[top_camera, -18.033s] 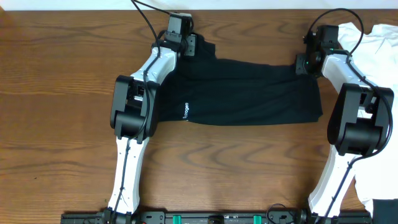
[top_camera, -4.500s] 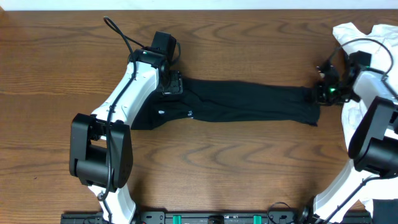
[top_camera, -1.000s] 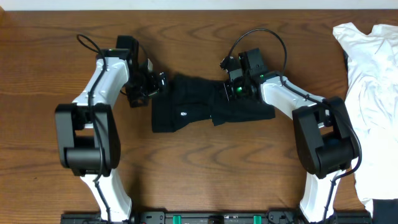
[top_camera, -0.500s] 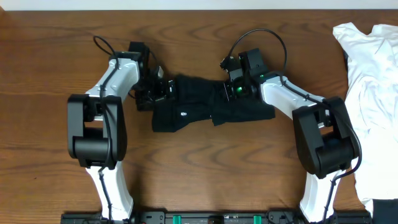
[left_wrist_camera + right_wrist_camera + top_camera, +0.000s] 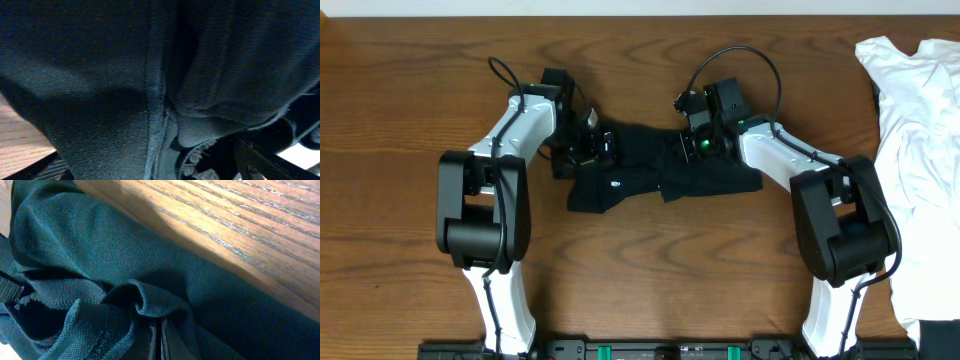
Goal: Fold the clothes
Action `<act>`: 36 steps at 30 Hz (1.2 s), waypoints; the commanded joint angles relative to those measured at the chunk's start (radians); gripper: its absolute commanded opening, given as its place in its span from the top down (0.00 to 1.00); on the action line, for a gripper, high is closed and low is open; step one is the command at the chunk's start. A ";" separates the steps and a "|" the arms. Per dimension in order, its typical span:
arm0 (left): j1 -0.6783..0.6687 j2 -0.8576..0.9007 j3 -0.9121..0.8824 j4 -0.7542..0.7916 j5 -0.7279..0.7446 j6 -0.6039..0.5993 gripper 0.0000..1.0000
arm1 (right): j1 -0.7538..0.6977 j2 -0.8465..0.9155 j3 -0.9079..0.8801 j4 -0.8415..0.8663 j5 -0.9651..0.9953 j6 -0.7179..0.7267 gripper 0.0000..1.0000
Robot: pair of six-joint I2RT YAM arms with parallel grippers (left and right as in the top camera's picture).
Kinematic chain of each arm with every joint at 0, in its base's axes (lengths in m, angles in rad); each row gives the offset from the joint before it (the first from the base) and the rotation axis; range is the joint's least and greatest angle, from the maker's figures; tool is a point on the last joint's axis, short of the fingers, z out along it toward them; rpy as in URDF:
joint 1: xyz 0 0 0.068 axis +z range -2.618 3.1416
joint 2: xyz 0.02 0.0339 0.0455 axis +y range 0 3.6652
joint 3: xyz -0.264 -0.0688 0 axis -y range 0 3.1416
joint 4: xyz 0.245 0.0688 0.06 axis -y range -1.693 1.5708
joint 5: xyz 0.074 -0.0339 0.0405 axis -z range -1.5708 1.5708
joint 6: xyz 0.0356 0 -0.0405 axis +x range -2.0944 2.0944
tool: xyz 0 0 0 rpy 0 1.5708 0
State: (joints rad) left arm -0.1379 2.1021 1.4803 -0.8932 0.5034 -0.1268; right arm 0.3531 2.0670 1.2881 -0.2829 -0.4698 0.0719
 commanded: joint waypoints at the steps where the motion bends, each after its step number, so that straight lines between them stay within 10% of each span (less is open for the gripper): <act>1: -0.002 0.018 -0.006 -0.003 0.037 0.026 0.07 | 0.015 -0.019 -0.014 -0.005 0.011 0.010 0.95; 7: -0.006 0.018 -0.006 0.008 0.037 0.026 0.26 | 0.015 -0.019 -0.015 -0.005 0.010 0.010 0.96; 13: -0.006 0.017 -0.006 0.012 0.037 0.027 0.94 | 0.015 -0.019 -0.015 -0.001 0.010 0.010 0.96; 36: -0.005 -0.268 0.039 -0.010 -0.045 0.056 0.94 | 0.012 -0.035 -0.014 0.178 -0.206 0.178 0.99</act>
State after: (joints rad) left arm -0.1425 1.8641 1.4948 -0.8955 0.4812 -0.0872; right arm 0.3557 2.0666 1.2793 -0.1074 -0.5911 0.2302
